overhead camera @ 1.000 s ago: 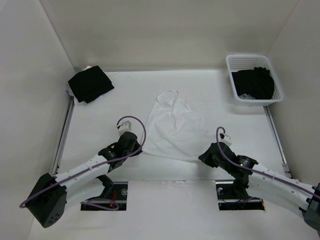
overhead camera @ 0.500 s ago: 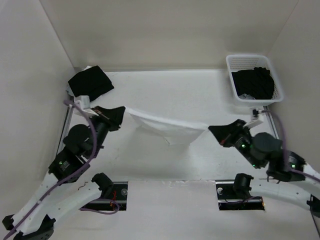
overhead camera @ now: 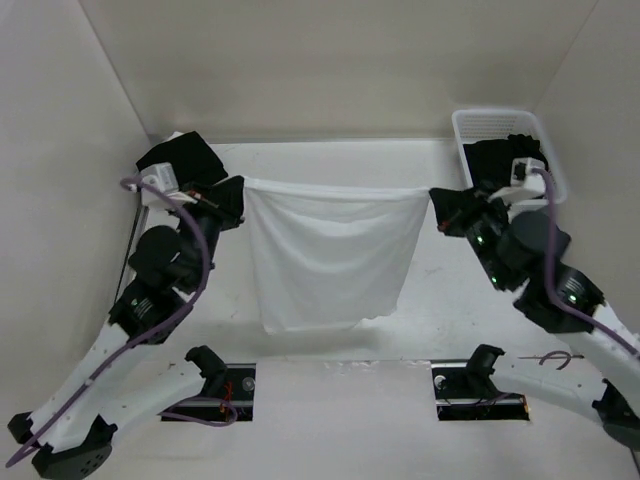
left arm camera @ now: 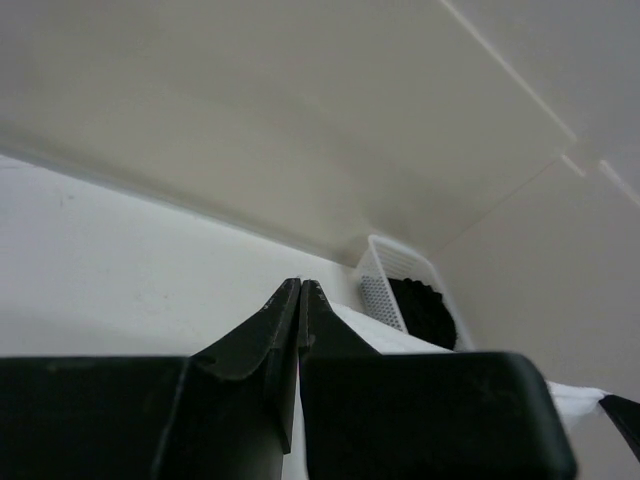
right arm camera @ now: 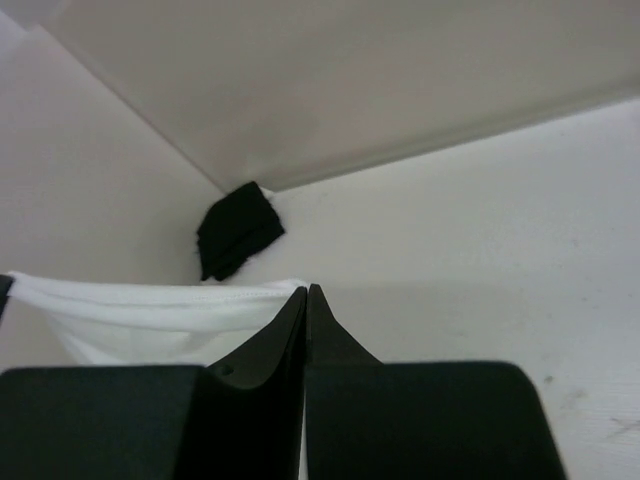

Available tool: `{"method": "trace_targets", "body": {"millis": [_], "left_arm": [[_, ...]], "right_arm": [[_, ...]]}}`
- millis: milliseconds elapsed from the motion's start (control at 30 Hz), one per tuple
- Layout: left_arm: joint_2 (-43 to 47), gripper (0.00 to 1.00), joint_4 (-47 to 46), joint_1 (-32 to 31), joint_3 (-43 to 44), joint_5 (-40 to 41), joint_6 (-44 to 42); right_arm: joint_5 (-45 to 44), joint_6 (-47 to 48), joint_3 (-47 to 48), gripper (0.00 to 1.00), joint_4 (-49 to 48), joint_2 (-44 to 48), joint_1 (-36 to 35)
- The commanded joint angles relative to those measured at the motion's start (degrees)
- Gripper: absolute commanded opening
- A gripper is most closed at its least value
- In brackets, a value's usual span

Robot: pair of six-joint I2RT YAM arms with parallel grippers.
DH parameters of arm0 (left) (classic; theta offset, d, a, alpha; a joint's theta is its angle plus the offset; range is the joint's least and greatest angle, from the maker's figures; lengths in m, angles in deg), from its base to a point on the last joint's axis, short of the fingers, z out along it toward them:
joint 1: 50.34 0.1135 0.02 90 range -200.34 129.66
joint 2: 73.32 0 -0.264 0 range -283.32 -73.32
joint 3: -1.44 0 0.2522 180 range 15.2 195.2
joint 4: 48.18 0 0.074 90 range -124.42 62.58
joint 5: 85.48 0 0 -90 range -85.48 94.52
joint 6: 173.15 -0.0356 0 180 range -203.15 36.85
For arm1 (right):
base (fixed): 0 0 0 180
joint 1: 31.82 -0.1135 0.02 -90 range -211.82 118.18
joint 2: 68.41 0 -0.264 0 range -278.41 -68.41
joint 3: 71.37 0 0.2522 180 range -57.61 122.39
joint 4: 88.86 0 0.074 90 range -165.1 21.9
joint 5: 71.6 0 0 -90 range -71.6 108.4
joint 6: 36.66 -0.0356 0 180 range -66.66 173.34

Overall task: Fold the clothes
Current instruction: Flatten the tank top out

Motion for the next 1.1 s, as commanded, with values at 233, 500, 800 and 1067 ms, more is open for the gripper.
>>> {"method": "trace_targets", "body": {"millis": [233,500,800,1067], "left_arm": [[-23.8,0.0,-11.3,23.6,1.8,-18.3,10.0],[-29.7,0.0,-12.3,27.6,15.4,-22.7,9.8],[-16.6,0.01,-18.5,23.8,-15.4,-20.9,14.0],[3.4,0.01,-8.9,25.3,-42.1,-22.4,18.4]], "right_arm": [[43.5,-7.0,6.9,0.0,-17.1,-23.4,35.6],[48.1,-6.1,24.0,0.01,-11.5,-30.5,39.4],[46.1,-10.2,-12.8,0.02,-23.9,-15.9,35.5],[42.0,-16.8,-43.9,0.01,-30.7,-6.8,26.5]]}}
